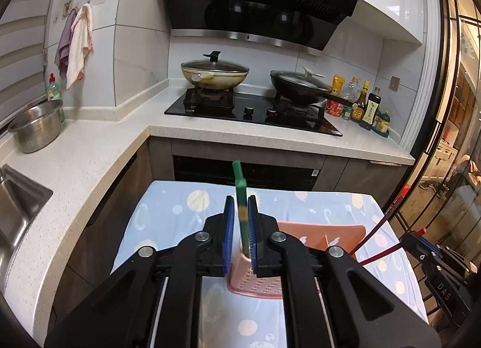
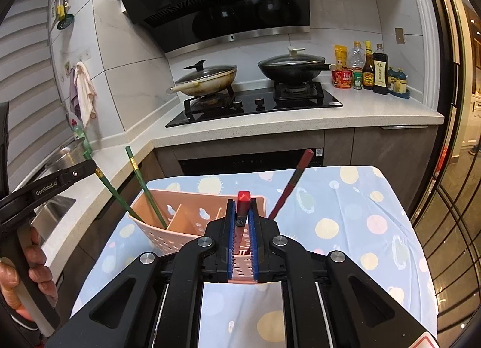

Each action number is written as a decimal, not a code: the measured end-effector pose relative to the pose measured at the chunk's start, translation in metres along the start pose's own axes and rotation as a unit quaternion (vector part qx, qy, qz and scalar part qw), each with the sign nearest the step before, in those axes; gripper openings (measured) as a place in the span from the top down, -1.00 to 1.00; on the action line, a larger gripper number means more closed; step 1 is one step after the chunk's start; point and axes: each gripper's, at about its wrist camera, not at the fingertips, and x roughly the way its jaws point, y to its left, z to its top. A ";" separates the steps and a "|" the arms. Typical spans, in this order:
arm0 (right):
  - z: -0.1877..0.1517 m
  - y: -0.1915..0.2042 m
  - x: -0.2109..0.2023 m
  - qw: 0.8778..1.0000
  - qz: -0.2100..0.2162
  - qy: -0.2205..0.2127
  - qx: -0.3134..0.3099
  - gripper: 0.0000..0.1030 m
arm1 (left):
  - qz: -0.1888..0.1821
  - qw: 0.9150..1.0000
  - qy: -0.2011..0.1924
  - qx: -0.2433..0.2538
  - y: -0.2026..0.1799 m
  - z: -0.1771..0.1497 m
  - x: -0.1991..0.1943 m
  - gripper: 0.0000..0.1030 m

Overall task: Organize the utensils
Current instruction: 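Open both tools to drop the chopsticks into the pink holder, then move both open tools back toward the remaining chopsticks and spoons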

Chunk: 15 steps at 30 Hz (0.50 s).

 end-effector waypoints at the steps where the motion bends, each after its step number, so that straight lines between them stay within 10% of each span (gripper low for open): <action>1: -0.001 -0.001 -0.002 1.000 -0.005 -0.002 0.000 0.62 | 0.003 1.000 0.002 -0.004 0.002 -0.002 -0.001 0.40; 4: -0.001 -0.005 -0.016 1.000 -0.015 -0.020 0.006 0.23 | 0.015 1.000 -0.010 -0.022 0.007 -0.007 -0.012 -0.23; 15: -0.016 -0.012 -0.071 0.999 -0.013 -0.034 0.018 0.15 | 0.025 0.999 -0.013 -0.024 0.009 -0.021 -0.066 -0.41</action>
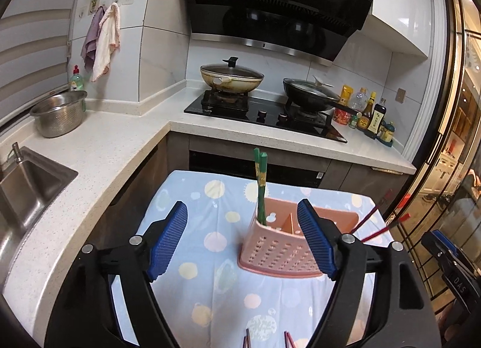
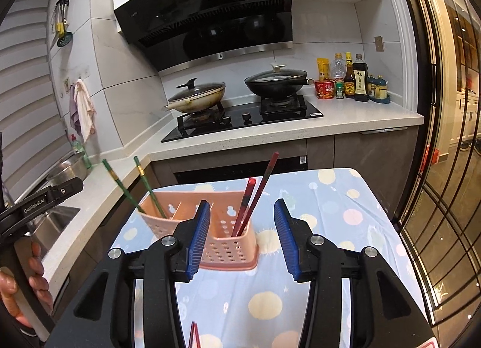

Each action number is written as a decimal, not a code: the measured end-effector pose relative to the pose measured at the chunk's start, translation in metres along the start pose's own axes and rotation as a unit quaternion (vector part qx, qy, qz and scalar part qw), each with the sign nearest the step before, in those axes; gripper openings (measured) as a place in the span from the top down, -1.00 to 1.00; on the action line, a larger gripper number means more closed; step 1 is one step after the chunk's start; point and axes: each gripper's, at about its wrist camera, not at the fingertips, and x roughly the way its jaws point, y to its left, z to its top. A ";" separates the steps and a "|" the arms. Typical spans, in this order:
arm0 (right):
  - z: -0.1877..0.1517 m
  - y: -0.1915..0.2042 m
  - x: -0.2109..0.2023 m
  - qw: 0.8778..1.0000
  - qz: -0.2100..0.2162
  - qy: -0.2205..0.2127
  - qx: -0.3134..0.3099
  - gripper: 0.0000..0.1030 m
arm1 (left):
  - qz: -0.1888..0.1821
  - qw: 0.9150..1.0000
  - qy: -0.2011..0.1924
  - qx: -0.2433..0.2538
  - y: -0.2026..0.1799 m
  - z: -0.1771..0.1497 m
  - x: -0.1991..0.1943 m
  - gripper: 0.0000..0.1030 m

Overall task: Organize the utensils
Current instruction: 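Move both open tools back toward the remaining chopsticks and spoons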

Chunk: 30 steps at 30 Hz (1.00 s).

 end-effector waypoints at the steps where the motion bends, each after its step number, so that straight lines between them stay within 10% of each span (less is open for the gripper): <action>1: -0.003 0.001 -0.006 1.000 0.000 0.000 -0.001 0.15 | 0.002 1.000 0.001 0.002 -0.001 -0.003 -0.006 -0.46; 17: -0.076 0.016 -0.096 1.000 0.010 0.028 -0.008 0.05 | 0.027 0.998 0.004 0.048 -0.006 -0.069 -0.097 -0.73; 30: -0.164 0.003 -0.117 0.994 -0.014 0.104 -0.002 0.05 | 0.042 0.993 0.105 0.045 0.022 -0.176 -0.109 -0.74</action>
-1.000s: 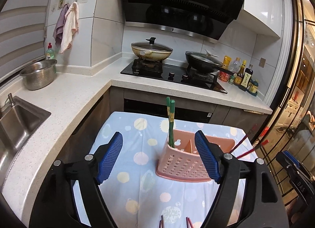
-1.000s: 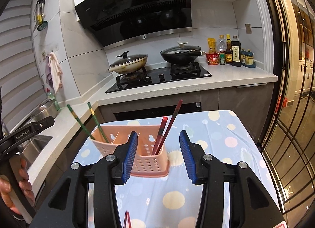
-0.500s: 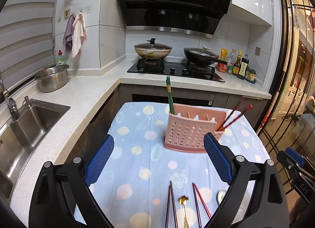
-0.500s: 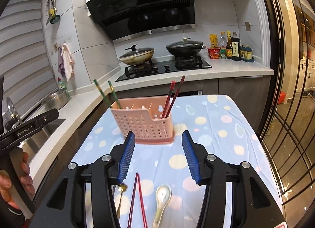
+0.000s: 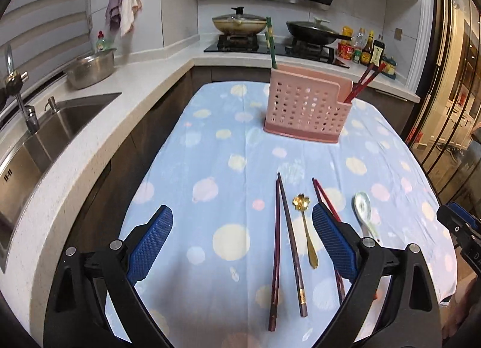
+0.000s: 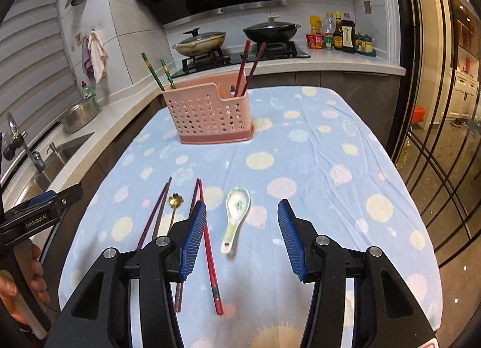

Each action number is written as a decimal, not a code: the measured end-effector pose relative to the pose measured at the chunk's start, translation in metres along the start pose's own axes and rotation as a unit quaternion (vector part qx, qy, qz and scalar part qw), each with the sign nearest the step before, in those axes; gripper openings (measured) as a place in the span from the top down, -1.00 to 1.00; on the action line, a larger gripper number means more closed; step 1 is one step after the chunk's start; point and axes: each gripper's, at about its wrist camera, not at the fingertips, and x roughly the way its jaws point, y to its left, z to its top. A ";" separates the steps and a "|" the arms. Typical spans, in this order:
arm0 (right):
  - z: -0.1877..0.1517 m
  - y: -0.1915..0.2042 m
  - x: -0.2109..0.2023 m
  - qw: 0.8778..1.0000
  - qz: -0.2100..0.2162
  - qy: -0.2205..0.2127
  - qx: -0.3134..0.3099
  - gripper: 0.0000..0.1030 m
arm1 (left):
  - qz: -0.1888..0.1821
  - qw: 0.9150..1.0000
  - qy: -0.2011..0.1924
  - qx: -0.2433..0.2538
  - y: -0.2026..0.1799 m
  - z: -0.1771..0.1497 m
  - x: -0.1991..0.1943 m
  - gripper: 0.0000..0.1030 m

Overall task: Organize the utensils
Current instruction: 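Move both open tools back toward the remaining chopsticks and spoons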

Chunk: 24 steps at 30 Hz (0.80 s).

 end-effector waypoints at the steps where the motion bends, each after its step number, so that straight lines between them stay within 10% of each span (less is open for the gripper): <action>1: -0.006 -0.002 0.002 1.000 -0.001 0.006 0.004 0.05 | 0.003 1.000 0.006 0.000 0.001 -0.006 0.002 -0.74; 14: -0.061 -0.015 0.021 0.997 -0.011 0.064 0.029 0.05 | -0.002 0.997 0.080 0.018 -0.004 -0.076 0.031 -0.70; 24: -0.066 -0.017 0.035 0.996 -0.009 0.078 0.038 0.05 | -0.014 0.992 0.120 0.023 -0.008 -0.094 0.057 -0.23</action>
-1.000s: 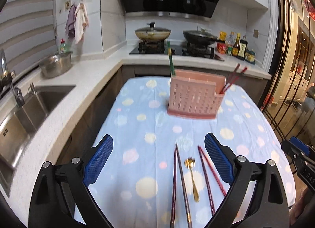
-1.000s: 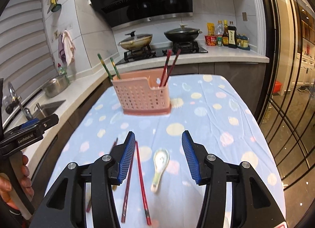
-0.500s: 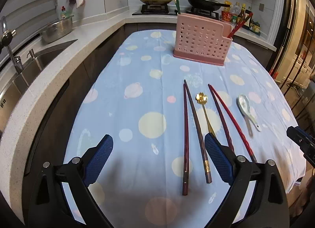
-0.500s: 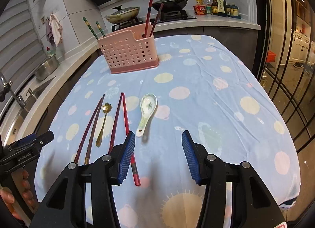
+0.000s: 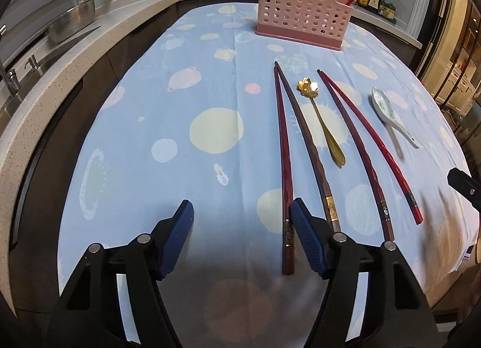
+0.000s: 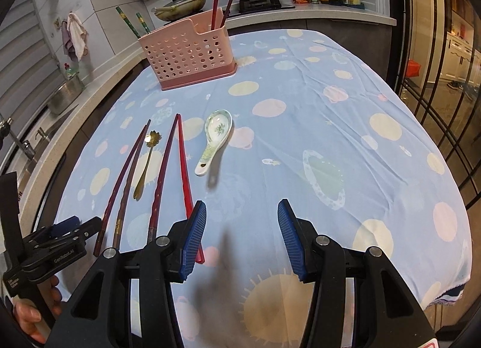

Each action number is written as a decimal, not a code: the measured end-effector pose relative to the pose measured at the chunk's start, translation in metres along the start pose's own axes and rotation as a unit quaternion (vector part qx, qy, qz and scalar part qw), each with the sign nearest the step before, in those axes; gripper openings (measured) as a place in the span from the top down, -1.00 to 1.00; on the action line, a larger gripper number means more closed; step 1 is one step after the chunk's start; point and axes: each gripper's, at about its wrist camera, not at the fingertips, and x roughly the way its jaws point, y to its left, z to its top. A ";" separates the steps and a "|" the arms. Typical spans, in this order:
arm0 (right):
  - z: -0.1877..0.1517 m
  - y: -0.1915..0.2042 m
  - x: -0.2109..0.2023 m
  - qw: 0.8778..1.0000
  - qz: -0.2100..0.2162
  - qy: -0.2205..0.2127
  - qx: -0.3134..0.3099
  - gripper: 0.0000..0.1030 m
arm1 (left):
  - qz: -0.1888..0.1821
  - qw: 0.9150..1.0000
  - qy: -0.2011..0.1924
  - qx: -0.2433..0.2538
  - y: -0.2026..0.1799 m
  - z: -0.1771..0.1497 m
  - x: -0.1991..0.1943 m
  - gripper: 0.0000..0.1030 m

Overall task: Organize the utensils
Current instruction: 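Move both open tools back toward the remaining chopsticks and spoons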

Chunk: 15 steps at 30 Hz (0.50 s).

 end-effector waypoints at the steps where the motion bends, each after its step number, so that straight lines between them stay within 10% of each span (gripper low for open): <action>1: 0.002 0.001 0.002 1.000 0.002 0.001 0.000 0.05 | -0.005 1.000 0.000 -0.002 0.000 0.000 0.001 -0.20; 15: 0.049 0.020 0.051 1.000 0.027 0.002 0.014 0.64 | -0.018 1.000 -0.002 0.004 0.001 -0.005 0.000 0.25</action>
